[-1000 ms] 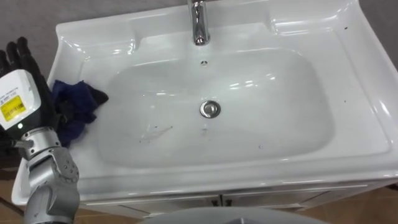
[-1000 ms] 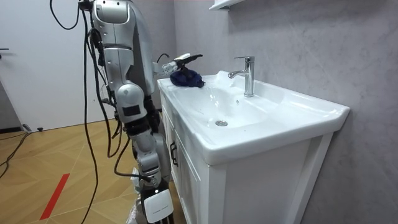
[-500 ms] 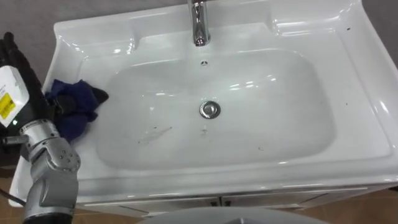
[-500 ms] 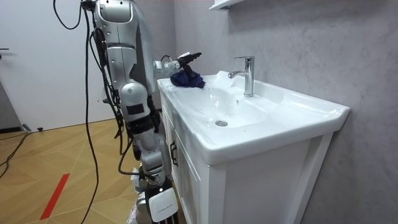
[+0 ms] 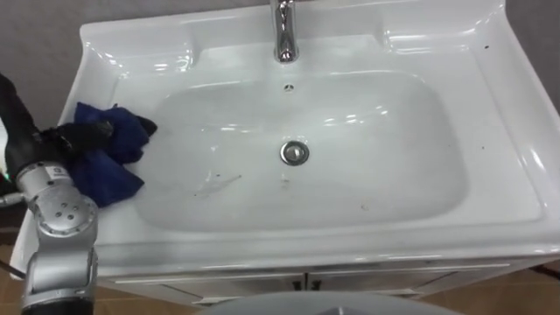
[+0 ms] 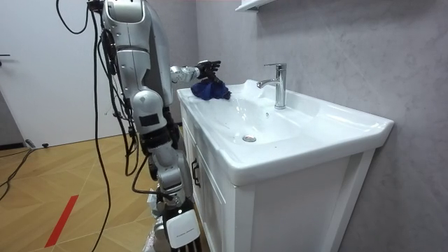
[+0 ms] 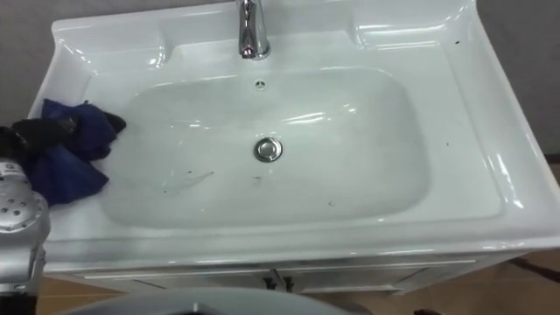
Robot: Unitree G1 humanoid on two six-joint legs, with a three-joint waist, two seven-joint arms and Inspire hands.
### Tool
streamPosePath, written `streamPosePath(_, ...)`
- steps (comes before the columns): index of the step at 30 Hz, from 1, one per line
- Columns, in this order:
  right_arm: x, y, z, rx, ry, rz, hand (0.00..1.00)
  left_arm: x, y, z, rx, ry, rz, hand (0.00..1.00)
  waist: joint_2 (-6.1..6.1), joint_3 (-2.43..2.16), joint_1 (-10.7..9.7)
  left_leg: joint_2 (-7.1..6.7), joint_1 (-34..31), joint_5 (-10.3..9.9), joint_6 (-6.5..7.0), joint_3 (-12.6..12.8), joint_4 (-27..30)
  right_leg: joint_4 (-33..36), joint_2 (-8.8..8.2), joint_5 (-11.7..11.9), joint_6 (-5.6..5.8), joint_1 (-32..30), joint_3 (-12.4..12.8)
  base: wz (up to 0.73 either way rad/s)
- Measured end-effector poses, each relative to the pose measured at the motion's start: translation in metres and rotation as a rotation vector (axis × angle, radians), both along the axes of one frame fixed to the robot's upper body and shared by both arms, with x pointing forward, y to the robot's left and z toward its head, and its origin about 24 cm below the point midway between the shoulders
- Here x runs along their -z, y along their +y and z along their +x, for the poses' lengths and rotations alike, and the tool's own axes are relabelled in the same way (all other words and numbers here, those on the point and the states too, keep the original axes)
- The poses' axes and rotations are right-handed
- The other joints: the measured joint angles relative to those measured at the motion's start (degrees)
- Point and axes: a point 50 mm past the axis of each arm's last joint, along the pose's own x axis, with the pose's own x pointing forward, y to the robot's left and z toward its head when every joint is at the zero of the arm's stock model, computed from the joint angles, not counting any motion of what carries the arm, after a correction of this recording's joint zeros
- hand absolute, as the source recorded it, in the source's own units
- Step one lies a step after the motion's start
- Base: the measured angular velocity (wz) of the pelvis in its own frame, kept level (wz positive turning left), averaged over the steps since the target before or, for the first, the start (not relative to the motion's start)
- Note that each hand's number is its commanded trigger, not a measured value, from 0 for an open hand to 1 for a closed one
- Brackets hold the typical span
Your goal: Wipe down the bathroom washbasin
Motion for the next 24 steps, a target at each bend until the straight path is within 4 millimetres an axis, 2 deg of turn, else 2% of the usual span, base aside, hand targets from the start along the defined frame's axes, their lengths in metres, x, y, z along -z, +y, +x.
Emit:
streamPosePath(8,0.000,-0.001,0.001,0.029,-0.009,0.008,0.00,-0.003,0.004,-0.001,-0.005,-0.023,-0.031,0.00,0.40,0.13,0.06,-0.36,-0.20,-0.01,0.01,0.14,0.22,0.10,-0.36,-0.12,0.21,-0.05,-0.37,0.01)
streamPosePath(16,-0.001,-0.003,-0.004,0.045,0.006,0.019,0.00,-0.010,0.020,-0.008,-0.078,-0.061,-0.043,0.00,1.02,0.07,0.14,-0.43,-0.14,-0.01,0.01,0.11,0.48,0.05,-0.32,-0.29,0.30,-0.09,-0.27,0.00)
streamPosePath(20,-0.001,-0.004,-0.008,0.048,0.017,0.022,0.00,-0.015,0.022,-0.009,-0.088,-0.082,-0.035,0.00,1.51,-0.13,1.14,-0.45,0.04,-0.01,0.01,0.08,0.47,0.04,-0.30,-0.29,0.30,-0.03,-0.36,0.00)
streamPosePath(24,-0.001,-0.005,-0.006,0.046,0.012,0.018,0.00,-0.019,0.027,-0.011,-0.119,-0.099,-0.024,0.00,2.03,-0.08,1.95,-0.47,0.00,-0.01,0.01,-0.02,0.46,-0.03,-0.27,-0.29,0.30,-0.02,-0.50,0.00)
